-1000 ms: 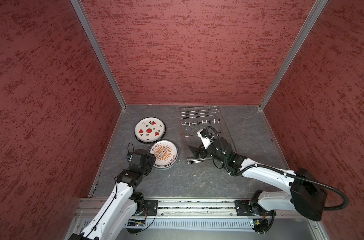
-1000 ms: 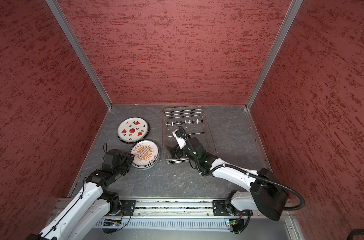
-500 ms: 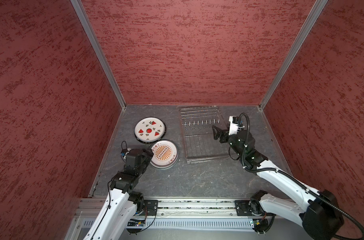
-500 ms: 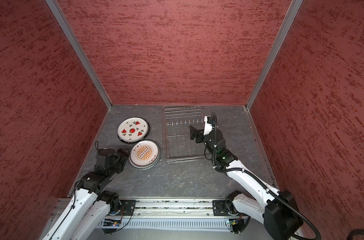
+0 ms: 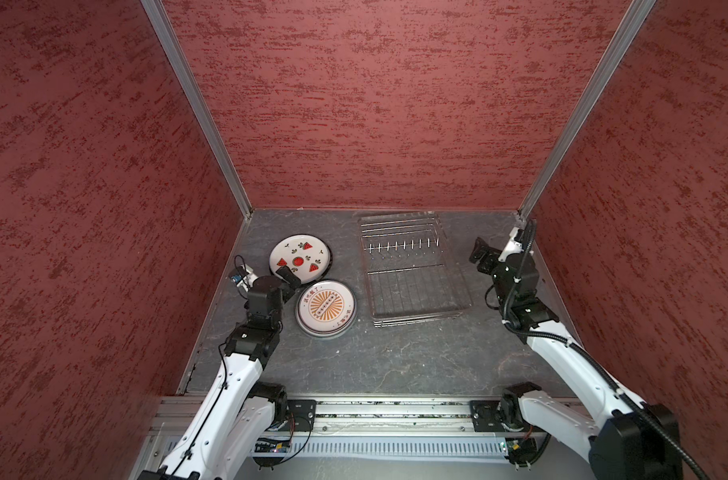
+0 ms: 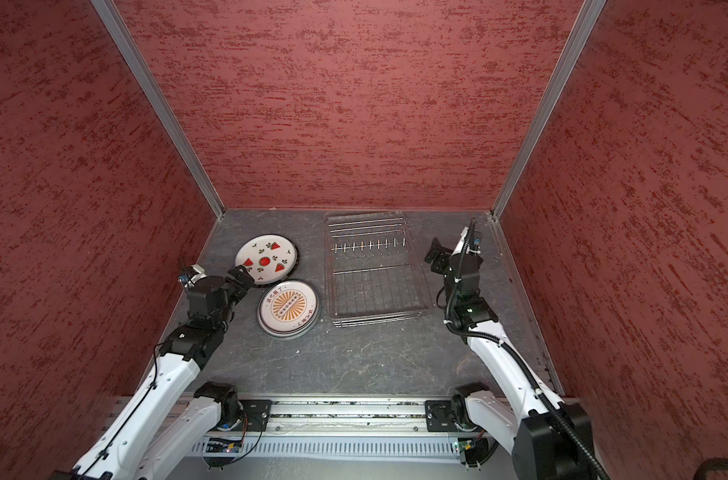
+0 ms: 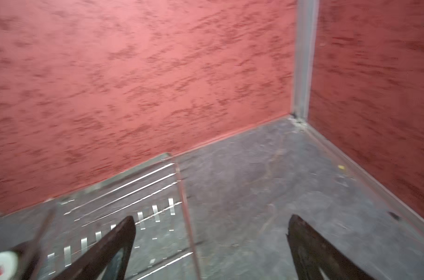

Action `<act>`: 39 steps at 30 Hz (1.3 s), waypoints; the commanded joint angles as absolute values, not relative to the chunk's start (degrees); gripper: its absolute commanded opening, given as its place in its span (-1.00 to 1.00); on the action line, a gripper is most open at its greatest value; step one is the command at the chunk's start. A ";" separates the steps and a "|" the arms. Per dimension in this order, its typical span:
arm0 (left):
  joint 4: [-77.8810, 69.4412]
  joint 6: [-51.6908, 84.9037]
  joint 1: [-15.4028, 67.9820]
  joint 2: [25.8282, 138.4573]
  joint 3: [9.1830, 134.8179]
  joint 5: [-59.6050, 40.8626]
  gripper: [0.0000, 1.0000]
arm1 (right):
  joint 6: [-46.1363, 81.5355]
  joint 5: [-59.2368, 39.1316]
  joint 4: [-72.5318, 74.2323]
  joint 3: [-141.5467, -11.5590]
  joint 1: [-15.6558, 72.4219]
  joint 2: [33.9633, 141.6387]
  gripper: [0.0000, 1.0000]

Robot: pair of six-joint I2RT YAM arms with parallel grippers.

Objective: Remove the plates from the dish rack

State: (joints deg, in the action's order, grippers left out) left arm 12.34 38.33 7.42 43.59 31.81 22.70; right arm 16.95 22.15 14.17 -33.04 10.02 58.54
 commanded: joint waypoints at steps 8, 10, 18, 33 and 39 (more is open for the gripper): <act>-10.18 17.97 1.06 57.36 24.65 30.28 0.99 | 7.01 34.74 36.82 -21.48 3.36 69.12 0.94; -10.16 17.09 1.05 60.94 25.18 30.85 0.99 | 5.06 34.31 40.96 -20.39 3.43 72.49 0.92; -25.20 12.19 1.40 74.44 24.47 28.12 0.99 | 2.58 26.11 56.68 -16.06 2.55 78.02 0.92; -51.60 6.09 -2.99 80.87 17.52 10.40 0.99 | 3.60 14.98 65.85 -15.56 -0.71 87.97 0.98; -50.86 1.77 -0.89 87.08 21.26 6.12 0.99 | 3.67 14.98 67.08 -15.65 -0.97 88.55 0.98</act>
State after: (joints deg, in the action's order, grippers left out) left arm -50.98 4.89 -1.98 86.13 19.90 9.21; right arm 3.60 16.58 64.51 -15.27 -0.69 88.53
